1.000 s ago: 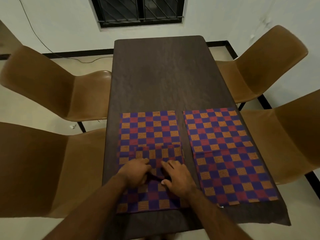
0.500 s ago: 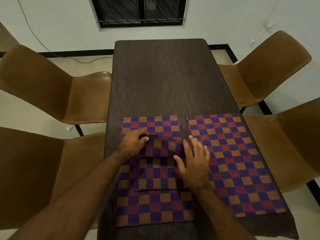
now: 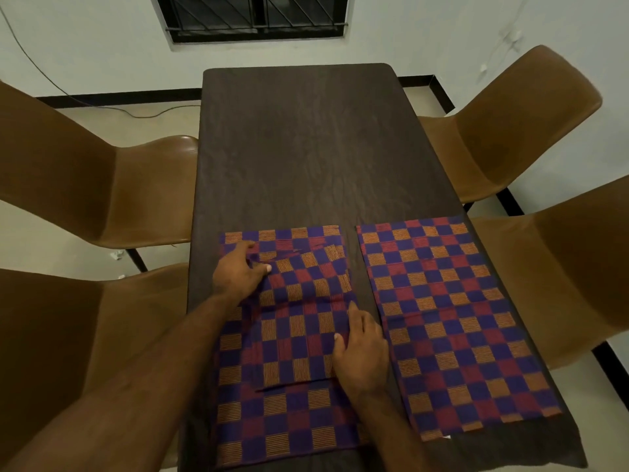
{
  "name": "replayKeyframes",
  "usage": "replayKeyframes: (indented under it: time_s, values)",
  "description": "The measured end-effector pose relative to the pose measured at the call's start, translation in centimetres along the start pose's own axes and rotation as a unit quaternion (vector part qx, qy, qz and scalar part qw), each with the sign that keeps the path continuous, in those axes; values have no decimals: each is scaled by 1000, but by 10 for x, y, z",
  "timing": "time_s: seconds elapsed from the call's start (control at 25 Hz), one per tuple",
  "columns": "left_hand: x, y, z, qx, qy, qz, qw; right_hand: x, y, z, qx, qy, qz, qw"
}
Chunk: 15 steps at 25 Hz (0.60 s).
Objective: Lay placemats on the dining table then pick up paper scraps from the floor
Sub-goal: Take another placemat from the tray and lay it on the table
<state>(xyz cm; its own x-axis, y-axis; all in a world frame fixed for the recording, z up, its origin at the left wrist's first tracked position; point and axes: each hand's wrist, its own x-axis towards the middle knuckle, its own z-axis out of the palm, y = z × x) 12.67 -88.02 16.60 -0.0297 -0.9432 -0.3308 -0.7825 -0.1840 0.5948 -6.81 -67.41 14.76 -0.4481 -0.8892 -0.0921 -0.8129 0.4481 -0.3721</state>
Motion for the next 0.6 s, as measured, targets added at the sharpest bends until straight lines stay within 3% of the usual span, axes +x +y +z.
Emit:
replayKeyframes:
  time_s: [0.2, 0.32, 0.4, 0.6]
  values:
    - [-12, -1, 1, -216, -1, -128, 968, 8, -2, -1, 38, -20, 59, 997]
    - [-15, 0, 0, -262, -43, -169, 949, 11, 0, 3, 91, -30, 97, 991]
    - [-13, 3, -4, -252, -62, -154, 954, 12, 3, 5, 146, -23, 106, 983]
    - [3, 44, -21, -103, -26, -8, 994, -10, -15, -3, 264, -44, 115, 957]
